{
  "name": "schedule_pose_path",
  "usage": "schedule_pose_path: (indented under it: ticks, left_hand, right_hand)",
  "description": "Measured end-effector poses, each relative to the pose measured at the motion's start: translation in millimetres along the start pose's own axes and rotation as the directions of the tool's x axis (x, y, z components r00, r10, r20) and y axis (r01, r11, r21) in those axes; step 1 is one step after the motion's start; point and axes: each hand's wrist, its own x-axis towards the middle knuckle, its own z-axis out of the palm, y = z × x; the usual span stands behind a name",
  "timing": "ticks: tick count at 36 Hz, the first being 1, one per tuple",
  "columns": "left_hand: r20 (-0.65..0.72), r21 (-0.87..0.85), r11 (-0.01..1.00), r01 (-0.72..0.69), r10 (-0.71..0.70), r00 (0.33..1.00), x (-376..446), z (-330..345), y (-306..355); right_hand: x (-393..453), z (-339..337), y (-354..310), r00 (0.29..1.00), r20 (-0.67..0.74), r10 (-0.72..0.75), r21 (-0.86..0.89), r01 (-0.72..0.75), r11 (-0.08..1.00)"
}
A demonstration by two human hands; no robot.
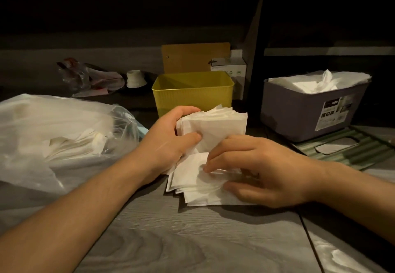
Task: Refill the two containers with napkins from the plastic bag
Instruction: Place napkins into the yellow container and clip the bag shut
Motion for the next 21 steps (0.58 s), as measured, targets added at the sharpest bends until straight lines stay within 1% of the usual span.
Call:
schedule_pose_path:
  ticks: [9,11,15,18,21]
  left_hand:
    - [0.017,-0.025,1.0,-0.004,0.004,1.0,-1.7,-0.8,0.7]
    - [0.024,-0.029,1.0,-0.008,0.009,1.0,-1.8,-1.1,0.6]
    - [0.027,-0.038,0.999,-0.007,0.008,1.0,-1.2,-0.6,0.8]
    - [0.027,-0.038,0.999,-0.006,0.007,1.0,-1.4,-0.9,0.8]
    - [0.025,-0.048,0.999,-0.007,0.008,1.0,-1.0,-1.2,0.1]
  right_hand:
    - [0.3,-1.0,2.2,0.994,-0.032,0.1,0.059,-0.098,0.993]
    - [1.0,-0.4,1.0,0.994,-0.026,0.108,0.012,-0.107,0.994]
    - [0.7,4.0,-0.6,0.997,-0.011,0.08,-0.121,-0.081,0.989]
    - [2.2,3.8,-2.8,0.997,-0.039,0.073,-0.152,-0.078,0.985]
    - [2.7,3.2,-3.1,0.998,-0.021,0.063,-0.154,-0.066,0.986]
